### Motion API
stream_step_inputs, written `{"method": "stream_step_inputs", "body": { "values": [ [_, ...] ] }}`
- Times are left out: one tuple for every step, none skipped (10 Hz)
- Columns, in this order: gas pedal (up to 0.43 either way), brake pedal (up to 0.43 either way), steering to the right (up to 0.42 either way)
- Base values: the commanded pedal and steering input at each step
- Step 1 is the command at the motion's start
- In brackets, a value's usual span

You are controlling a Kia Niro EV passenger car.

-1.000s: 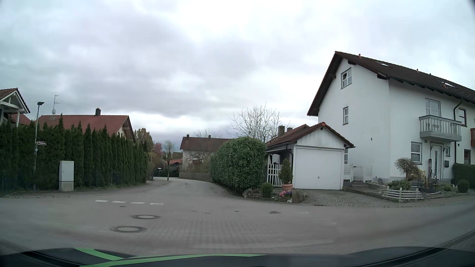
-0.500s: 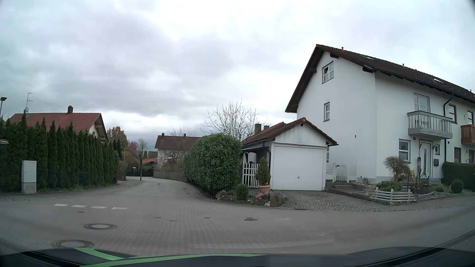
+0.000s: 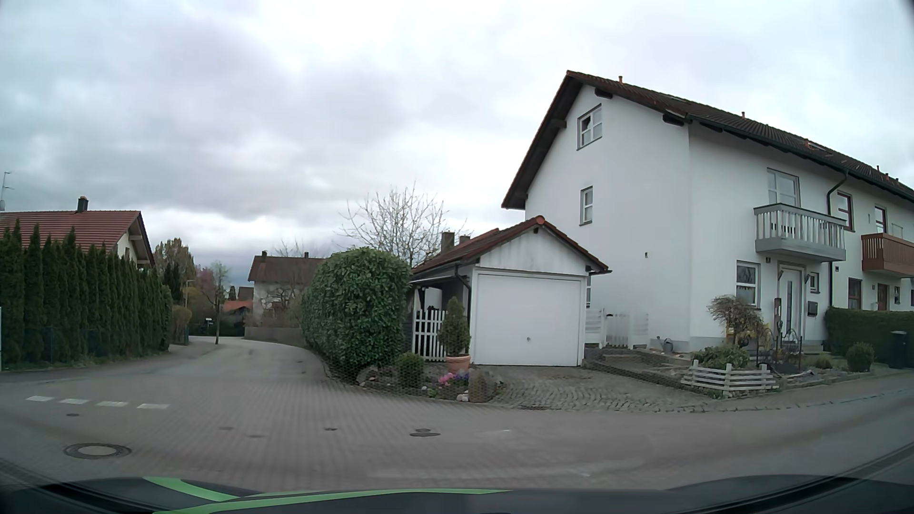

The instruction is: Follow the waypoints while adhering to traffic rules and regulations

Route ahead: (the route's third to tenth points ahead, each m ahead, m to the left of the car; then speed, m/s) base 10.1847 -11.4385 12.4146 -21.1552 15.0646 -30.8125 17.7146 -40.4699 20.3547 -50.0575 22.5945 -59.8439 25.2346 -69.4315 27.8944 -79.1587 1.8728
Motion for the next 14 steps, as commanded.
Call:
{"method": "stream_step_inputs", "body": {
  "values": [
    [0.000,0.000,0.421],
    [0.000,0.000,0.429],
    [0.000,0.000,0.440],
    [0.028,0.000,0.458],
    [0.087,0.000,0.475],
    [0.110,0.000,0.488],
    [0.138,0.000,0.507],
    [0.138,0.000,0.534],
    [0.150,0.000,0.575],
    [0.150,0.000,0.612],
    [0.150,0.000,0.665],
    [0.150,0.000,0.699],
    [0.150,0.000,0.706],
    [0.150,0.000,0.715]
  ]
}}
